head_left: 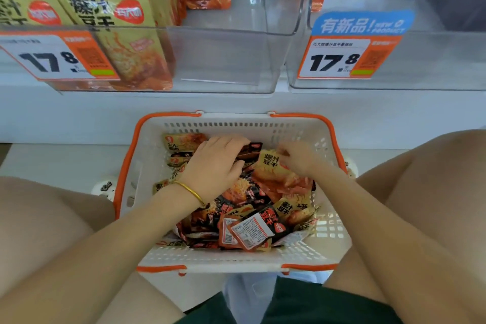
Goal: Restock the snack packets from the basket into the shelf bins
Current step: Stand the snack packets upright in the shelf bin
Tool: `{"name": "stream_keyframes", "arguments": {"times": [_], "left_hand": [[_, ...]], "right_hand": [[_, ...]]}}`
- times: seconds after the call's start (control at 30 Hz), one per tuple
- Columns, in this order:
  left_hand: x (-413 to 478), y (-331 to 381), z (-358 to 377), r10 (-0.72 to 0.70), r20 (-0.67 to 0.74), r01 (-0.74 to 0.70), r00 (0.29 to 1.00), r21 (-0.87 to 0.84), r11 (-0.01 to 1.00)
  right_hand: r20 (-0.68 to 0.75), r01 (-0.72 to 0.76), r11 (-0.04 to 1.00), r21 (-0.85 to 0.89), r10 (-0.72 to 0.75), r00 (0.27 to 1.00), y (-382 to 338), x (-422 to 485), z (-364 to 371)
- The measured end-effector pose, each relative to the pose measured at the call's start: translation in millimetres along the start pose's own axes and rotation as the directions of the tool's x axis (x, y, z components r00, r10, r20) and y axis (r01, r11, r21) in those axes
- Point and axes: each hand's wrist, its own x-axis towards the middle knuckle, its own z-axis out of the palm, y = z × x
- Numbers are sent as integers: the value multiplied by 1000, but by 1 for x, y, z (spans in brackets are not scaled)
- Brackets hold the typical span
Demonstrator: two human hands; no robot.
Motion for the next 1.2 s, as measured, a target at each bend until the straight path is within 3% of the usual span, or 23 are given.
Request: {"name": "stream_keyframes", "arguments": {"times": [0.1,0.2,0.33,0.43,0.53,0.6,0.67,0.77,0.83,0.93,1.03,1.1,1.2], "left_hand": [[3,1,-7,-125,25,128,992,-193,973],[5,7,-14,-190,-3,178,982,-340,923],[4,16,-31,-276,-91,194,957,-508,839],[2,23,-55,-350,-149,152,925,-698,700],[-1,31,-83,-368,-202,89,908,-765,638],[-5,36,-103,-353,-251,44,901,-758,651],[-10,40,-123,-320,-385,-17,866,-661,750],[-16,38,-160,-251,-688,-102,680,-429,897],[-11,28,-180,-114,-809,-44,577,-171,984],[10,9,-191,66,-816,134,575,173,976],[27,-5,-190,45,-748,217,662,249,944],[32,-13,-187,29,-718,248,695,278,928],[37,-20,-182,28,-701,262,713,304,916]], "right_hand": [[-63,221,972,80,-216,974,-21,-12,-33],[-115,299,910,287,-277,954,-42,-28,-50],[-147,224,740,635,-170,974,-57,-40,-55],[-27,96,458,884,-155,988,-65,-54,-62],[1,115,434,893,-259,966,-81,-72,-73],[-25,160,417,895,-311,950,-95,-86,-88],[-54,191,367,910,-353,934,-107,-100,-111],[-103,261,347,901,-411,906,-131,-115,-152],[-172,309,335,890,-381,909,-150,-110,-179],[-321,401,376,835,-260,911,-179,-83,-215],[-434,436,494,752,-125,892,-197,-43,-241],[-509,423,640,641,-58,859,-200,-8,-251],[-549,298,853,429,-15,836,-198,45,-253]]}}
